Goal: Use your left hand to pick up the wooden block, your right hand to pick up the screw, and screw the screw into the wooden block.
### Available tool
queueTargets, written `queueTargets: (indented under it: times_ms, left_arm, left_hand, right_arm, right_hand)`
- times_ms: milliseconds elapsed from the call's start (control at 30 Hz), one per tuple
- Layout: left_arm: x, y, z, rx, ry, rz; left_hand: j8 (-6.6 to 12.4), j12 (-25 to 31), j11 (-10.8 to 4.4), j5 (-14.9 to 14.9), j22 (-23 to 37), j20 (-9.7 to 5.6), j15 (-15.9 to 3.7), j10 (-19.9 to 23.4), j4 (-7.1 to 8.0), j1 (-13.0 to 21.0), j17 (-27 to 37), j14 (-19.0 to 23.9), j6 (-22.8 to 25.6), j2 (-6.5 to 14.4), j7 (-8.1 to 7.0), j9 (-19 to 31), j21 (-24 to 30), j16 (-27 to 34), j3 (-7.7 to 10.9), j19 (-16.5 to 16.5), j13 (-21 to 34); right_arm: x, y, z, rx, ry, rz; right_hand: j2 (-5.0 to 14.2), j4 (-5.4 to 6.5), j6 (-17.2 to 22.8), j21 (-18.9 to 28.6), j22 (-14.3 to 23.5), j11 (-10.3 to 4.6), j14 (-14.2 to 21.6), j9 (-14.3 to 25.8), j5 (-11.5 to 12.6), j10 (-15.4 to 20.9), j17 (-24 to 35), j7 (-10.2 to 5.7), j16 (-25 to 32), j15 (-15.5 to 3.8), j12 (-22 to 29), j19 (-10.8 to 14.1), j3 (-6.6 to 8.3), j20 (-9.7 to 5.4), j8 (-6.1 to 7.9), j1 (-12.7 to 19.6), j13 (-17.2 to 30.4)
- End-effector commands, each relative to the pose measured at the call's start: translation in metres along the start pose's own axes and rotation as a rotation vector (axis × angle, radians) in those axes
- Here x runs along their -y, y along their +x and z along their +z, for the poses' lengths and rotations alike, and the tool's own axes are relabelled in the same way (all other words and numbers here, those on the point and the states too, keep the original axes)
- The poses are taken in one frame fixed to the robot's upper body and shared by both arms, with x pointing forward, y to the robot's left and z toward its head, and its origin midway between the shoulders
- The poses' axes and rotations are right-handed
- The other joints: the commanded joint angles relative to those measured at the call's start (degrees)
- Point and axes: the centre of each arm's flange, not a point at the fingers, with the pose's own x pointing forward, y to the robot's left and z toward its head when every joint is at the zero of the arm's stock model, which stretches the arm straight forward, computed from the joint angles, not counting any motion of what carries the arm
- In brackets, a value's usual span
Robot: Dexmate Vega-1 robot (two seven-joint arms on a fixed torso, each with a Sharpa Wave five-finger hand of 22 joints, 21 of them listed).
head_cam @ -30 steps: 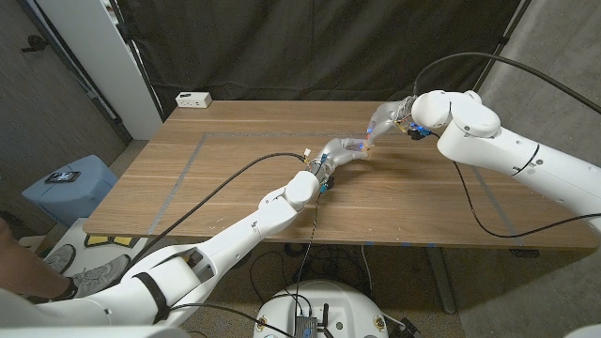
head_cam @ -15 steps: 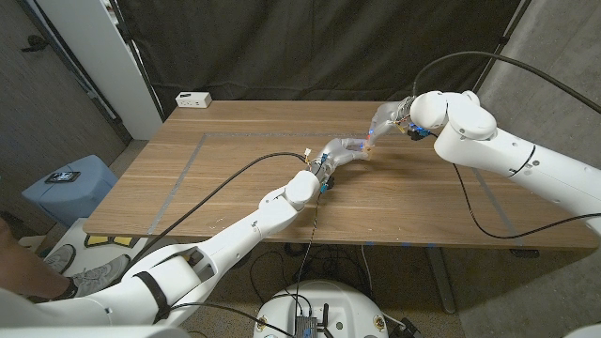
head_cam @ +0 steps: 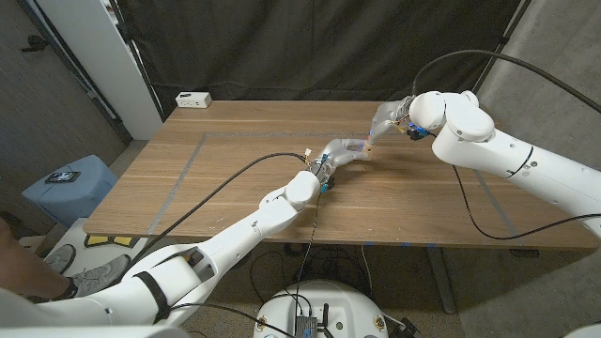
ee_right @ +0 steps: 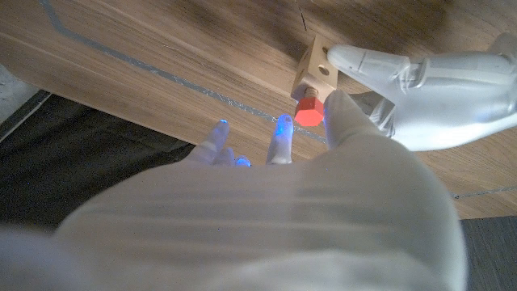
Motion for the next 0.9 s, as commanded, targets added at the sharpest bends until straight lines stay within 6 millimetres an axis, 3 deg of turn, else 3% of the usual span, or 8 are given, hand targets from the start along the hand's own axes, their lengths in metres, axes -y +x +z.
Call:
queueTargets:
  times_ms: [33,900]
  left_arm:
    - [0.0008,-0.0006,-0.0001,0.000,-0.002,-0.002]
    - [0.0011,-0.0034,0.0006,0.002,-0.001,0.000]
  left_hand:
    - [0.36,0.4,0.07,0.5,0.2,-0.10,-4.72,0.5,0.13,0.1,0.1,0.8,0.1,0.5,0.18,0.3,0.0,0.1,0.21,0.6,0.3]
    - [0.37,0.4,0.07,0.5,0.2,-0.06,-4.72,0.5,0.10,0.3,0.1,0.8,0.1,0.6,0.13,0.3,0.0,0.1,0.19,0.7,0.3]
  right_arm:
    - [-0.0004,-0.0002,0.0009,-0.017,0.000,-0.009]
    - [-0.0055,-0.0013,0.0041,-0.033,-0.003,-0.030]
  right_hand:
    - [0.18,0.17,0.9,0.6,0.3,0.11,0.6,0.4,-0.1,0.6,0.1,-0.07,0.6,0.04,0.4,0.8,0.17,-0.12,0.58,0.1,0.3]
    - [0.44,-0.20,5.4,0.7,0.3,0.52,2.2,1.7,-0.1,3.0,0.2,0.03,1.0,-0.27,0.6,2.3,0.28,-0.53,3.78,1.4,0.3]
